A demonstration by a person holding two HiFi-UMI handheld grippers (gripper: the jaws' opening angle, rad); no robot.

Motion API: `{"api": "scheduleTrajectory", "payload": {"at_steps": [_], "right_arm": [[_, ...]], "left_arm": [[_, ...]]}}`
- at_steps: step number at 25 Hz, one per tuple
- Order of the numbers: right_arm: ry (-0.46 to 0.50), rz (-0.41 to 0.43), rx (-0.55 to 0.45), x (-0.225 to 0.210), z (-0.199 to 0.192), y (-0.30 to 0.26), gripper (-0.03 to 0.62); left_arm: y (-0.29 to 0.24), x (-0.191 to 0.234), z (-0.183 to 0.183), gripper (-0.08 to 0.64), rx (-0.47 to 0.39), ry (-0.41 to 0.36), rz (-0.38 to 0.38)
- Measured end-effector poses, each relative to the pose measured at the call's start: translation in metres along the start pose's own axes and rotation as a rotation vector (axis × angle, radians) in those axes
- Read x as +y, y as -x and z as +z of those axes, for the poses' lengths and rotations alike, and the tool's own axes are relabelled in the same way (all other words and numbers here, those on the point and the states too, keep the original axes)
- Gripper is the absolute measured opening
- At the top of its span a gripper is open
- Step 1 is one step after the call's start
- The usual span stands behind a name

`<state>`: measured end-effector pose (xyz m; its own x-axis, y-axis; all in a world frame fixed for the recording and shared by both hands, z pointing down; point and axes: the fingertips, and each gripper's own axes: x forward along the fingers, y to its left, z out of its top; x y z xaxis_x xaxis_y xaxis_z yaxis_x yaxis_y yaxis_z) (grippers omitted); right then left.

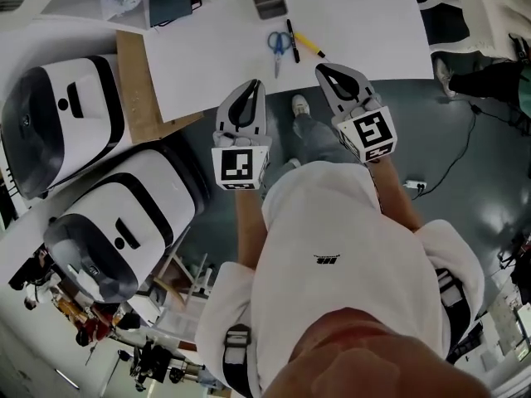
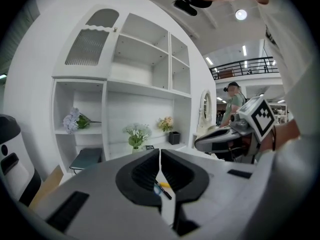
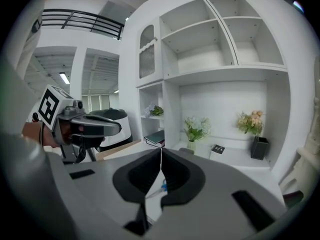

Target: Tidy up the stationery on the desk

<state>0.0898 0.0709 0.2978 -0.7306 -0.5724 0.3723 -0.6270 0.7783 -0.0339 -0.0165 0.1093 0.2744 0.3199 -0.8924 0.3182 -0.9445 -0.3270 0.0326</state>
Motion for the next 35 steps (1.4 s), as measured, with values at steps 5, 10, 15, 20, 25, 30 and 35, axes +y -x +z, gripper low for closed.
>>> {"api": "scheduleTrajectory", "payload": {"at_steps": [5,10,15,20,25,30,35], "right_arm": [[-0.010,0.028,0.029,-0.021,-0.012,-0.027,-0.003],[-0.021,0.052,0.059,-0.037,-0.025,-0.050,-0.003],[-0.018,0.075,0.099,-0.049,-0.041,-0.071,-0.003],[-0.019,0.083,0.134,-0.057,-0.057,-0.090,-0.003],[-0.016,0.090,0.197,-0.064,-0.079,-0.110,-0.002],[0.005,0.095,0.270,-0.065,-0.101,-0.126,-0.002],[0.031,0.081,0.316,-0.072,-0.116,-0.143,-0.002]], "left_arm": [[-0.029,0.009,-0.011,0.000,0.030,0.014,0.012],[-0.055,0.016,-0.019,0.000,0.060,0.019,0.017],[-0.078,0.023,-0.033,0.000,0.085,0.037,0.014],[-0.098,0.029,-0.048,0.000,0.115,0.040,-0.001],[-0.120,0.033,-0.066,0.000,0.140,0.045,-0.022],[-0.139,0.032,-0.084,0.000,0.168,0.055,-0.065],[-0.158,0.031,-0.100,0.000,0.188,0.064,-0.116]]}}
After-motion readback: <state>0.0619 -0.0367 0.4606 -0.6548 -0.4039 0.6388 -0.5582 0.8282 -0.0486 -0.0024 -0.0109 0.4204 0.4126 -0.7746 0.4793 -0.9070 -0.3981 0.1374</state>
